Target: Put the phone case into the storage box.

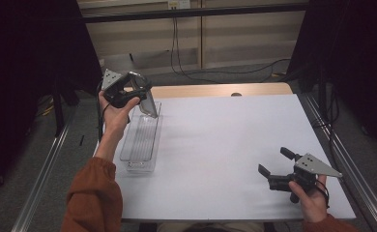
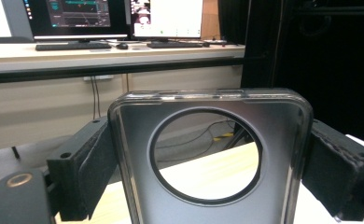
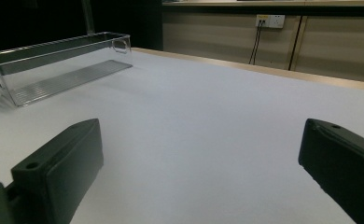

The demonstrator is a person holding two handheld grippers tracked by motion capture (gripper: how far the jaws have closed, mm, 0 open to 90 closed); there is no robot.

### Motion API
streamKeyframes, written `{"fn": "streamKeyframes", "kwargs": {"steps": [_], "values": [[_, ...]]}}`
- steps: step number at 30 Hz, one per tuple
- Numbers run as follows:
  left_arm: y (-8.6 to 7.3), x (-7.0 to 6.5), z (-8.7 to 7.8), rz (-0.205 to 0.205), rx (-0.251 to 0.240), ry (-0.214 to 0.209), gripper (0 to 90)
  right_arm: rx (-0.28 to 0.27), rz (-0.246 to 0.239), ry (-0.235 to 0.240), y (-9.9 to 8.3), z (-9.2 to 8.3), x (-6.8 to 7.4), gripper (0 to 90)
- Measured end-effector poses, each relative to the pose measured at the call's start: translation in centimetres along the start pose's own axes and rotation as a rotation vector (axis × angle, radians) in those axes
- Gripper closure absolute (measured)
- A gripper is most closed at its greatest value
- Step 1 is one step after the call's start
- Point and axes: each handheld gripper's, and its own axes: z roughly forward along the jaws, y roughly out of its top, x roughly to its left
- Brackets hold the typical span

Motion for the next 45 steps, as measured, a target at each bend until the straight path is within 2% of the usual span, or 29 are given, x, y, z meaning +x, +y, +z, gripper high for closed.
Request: {"fn": "streamKeyframes", "kwargs": {"steps": [1,3,10,11,12,15,20,23,29,32,33,35,37,38,39,45], "values": [[-0.1,0.0,0.1,-0.003,0.005,0.007,11.7,0.000,0.003,-0.002,0.0,0.0,0.0,0.0],[-0.3,0.1,0.3,0.015,0.013,0.011,11.7,0.000,0.003,-0.001,0.0,0.0,0.0,0.0],[-0.8,0.5,0.9,0.021,0.025,0.034,11.7,-0.001,-0.001,-0.003,0.0,0.0,0.0,0.0],[-0.9,0.4,0.9,0.013,0.029,0.048,11.7,-0.001,-0.001,-0.002,0.0,0.0,0.0,0.0],[-1.0,0.5,1.1,0.017,0.025,0.036,11.8,-0.003,0.006,-0.005,0.0,0.0,0.1,0.0],[-1.3,0.6,1.4,0.016,0.037,0.035,11.7,0.004,-0.002,0.000,0.0,0.0,0.0,0.0],[-1.9,0.8,2.1,0.027,0.064,0.059,11.7,0.001,0.001,-0.001,0.0,0.0,0.0,0.0],[-2.3,0.9,2.4,0.021,0.062,0.071,11.7,0.000,0.002,0.000,0.0,0.0,0.0,0.0],[-2.8,1.8,2.9,0.023,0.090,0.093,11.7,0.001,0.004,0.001,0.0,-0.1,0.0,0.0],[-3.2,2.2,3.2,-0.001,0.094,0.094,11.7,0.010,-0.004,0.010,-0.1,-0.1,0.0,0.0],[-3.3,2.3,3.3,0.010,0.098,0.089,11.7,0.007,-0.002,0.008,-0.1,-0.1,0.0,0.0],[-3.5,2.2,3.4,-0.003,0.099,0.087,11.7,0.008,-0.006,0.010,-0.1,-0.1,-0.1,0.0],[-3.6,2.2,3.6,0.000,0.103,0.086,11.7,0.009,-0.006,0.009,-0.1,-0.1,-0.1,0.0],[-3.6,2.2,3.6,-0.001,0.112,0.098,11.7,0.008,-0.007,0.008,-0.1,0.0,-0.1,0.0],[-3.7,2.3,3.7,-0.004,0.103,0.086,11.7,0.008,-0.007,0.010,-0.1,-0.1,-0.1,0.0],[-4.2,2.3,4.3,-0.005,0.115,0.079,11.7,0.009,0.001,0.007,-0.2,0.0,-0.1,0.0]]}}
